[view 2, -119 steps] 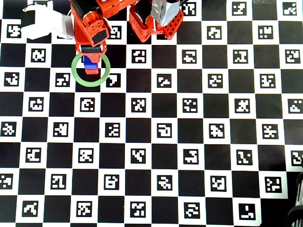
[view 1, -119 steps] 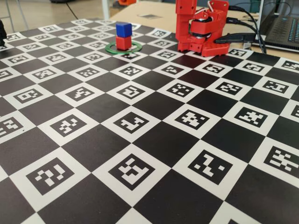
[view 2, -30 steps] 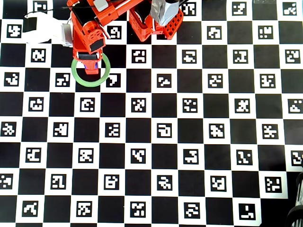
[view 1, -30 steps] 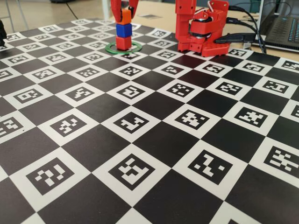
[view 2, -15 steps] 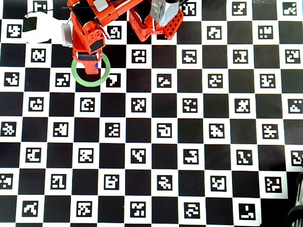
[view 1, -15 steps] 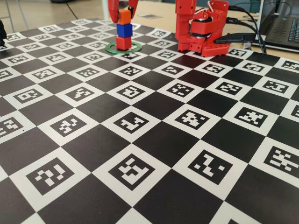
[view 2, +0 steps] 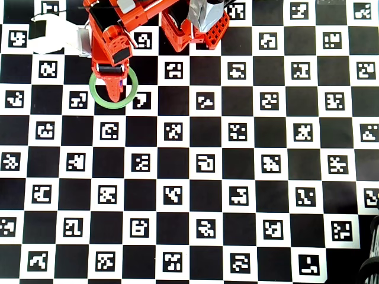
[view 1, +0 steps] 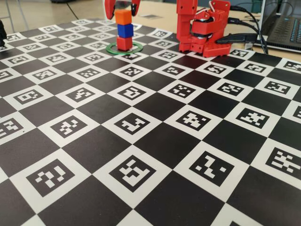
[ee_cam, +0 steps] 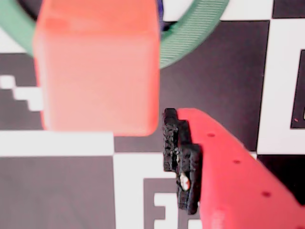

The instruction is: Grab the red cube then put it in the green circle then put the blue cube on top and finally the orange cube on top

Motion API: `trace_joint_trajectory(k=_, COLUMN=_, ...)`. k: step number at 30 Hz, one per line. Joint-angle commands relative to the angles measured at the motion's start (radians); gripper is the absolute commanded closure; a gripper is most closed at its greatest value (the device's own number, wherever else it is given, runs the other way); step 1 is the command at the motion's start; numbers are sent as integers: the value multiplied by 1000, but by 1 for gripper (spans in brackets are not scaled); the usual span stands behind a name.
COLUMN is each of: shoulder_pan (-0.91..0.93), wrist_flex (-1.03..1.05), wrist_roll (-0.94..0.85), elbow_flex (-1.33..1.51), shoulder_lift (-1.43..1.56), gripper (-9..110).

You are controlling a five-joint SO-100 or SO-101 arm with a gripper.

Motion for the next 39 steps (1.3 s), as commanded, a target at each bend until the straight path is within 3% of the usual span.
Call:
trace_joint_trajectory(k=1, shoulder_pan=-9, wrist_flex=101, wrist_roll=2, elbow_flex=-213, shoulder_lift=-8, gripper=60)
trace_joint_trajectory(k=7, shoulder_pan=-94, wrist_flex=184, wrist_roll=127, elbow_flex=-390, shoulder_lift=-61, gripper=60)
trace_joint_trajectory(k=13, shoulder_pan=-287, wrist_flex=153, wrist_roll=466, elbow_flex=-428, shoulder_lift=-80, gripper=62)
trace_joint_trajectory(k=21, shoulder_pan=-581, wrist_flex=-52, wrist_roll=966, elbow_flex=-310, shoulder_lift=-66, gripper=74)
trace_joint_trajectory(k=24, shoulder_pan=-692, wrist_flex=-169, wrist_roll=1048, elbow_flex=-218, shoulder_lift=-60, gripper=79)
trace_joint_trajectory(k=27, shoulder_pan=-785, wrist_flex=-299, wrist_roll=1081, elbow_flex=-98, shoulder_lift=-18, gripper=87)
trace_joint_trajectory(k=31, shoulder_pan=-874, wrist_flex=-491, wrist_roll=1043, elbow_flex=89, shoulder_lift=92, gripper=106)
trace_joint_trajectory(k=39, shoulder_pan=-927, wrist_flex=-710, wrist_roll=681, elbow_flex=407, shoulder_lift=281, gripper=107)
